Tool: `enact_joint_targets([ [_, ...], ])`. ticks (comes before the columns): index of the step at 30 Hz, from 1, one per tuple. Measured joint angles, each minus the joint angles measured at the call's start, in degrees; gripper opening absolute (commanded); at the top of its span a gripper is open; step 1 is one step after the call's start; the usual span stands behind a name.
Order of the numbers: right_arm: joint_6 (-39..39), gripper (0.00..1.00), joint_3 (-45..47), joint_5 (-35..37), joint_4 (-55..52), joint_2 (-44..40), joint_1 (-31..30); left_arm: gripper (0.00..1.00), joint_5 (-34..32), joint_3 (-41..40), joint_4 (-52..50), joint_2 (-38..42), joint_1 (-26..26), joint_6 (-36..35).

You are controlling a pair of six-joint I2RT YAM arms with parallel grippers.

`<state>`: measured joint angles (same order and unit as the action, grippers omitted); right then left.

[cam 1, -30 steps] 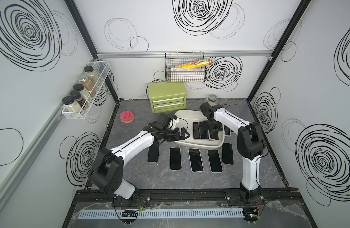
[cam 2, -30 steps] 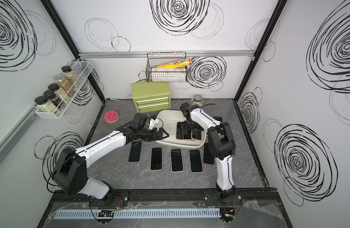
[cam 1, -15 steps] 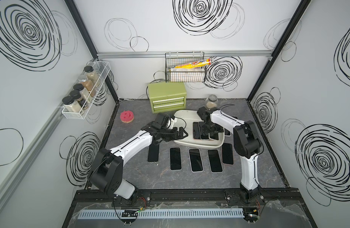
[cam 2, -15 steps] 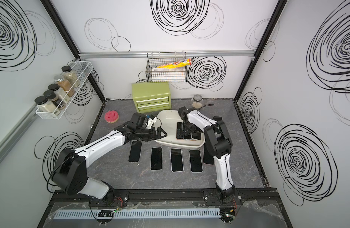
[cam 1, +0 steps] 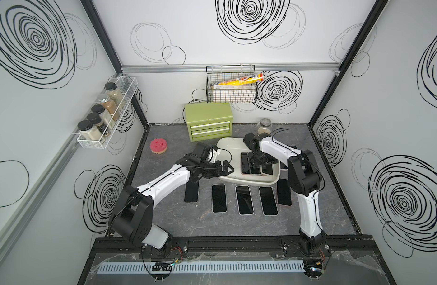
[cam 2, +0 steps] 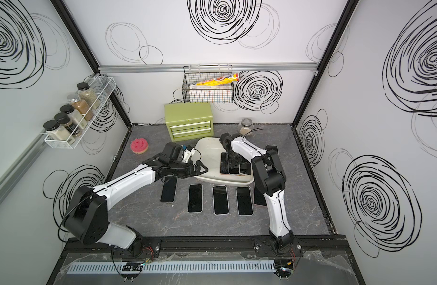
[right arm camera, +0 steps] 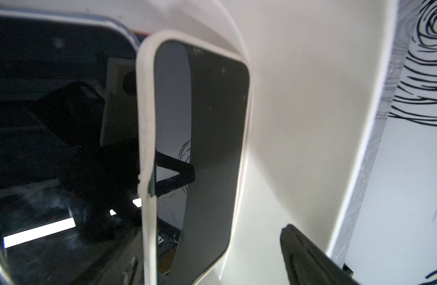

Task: Take the phone out of the storage box
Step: Pick up the phone from the storage box.

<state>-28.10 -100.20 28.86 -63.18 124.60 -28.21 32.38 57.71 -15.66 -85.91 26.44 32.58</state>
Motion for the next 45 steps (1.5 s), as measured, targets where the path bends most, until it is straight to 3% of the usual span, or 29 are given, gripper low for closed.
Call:
enact_joint_targets([
  [17,-2.40,0.88,1.79,7.85,-0.72,-0.04,-1.90,0.99,0.02,-1.68,0.90,0.96,-0.22,0.48],
  [24,-3.21,0.80,4.72,11.17,-3.43,-0.79,-0.66,0.99,0.02,-1.68,1.03,0.96,-0.22,0.50],
  [32,-3.39,0.53,6.93,11.23,-4.90,-0.90,-0.22,0.99,0.00,-1.68,1.05,1.05,-0.28,0.48],
  [35,-3.21,0.48,7.89,10.58,-4.57,-0.90,0.26,0.99,0.00,-1.68,1.05,1.18,-0.37,0.48],
  [40,-2.69,0.08,8.02,8.68,-3.43,-0.90,0.50,0.99,0.00,-1.68,0.90,1.49,-0.76,0.44],
  [45,-1.79,0.00,7.04,7.21,-3.10,-0.68,0.37,0.99,0.00,-1.68,0.70,1.84,-1.25,0.39],
])
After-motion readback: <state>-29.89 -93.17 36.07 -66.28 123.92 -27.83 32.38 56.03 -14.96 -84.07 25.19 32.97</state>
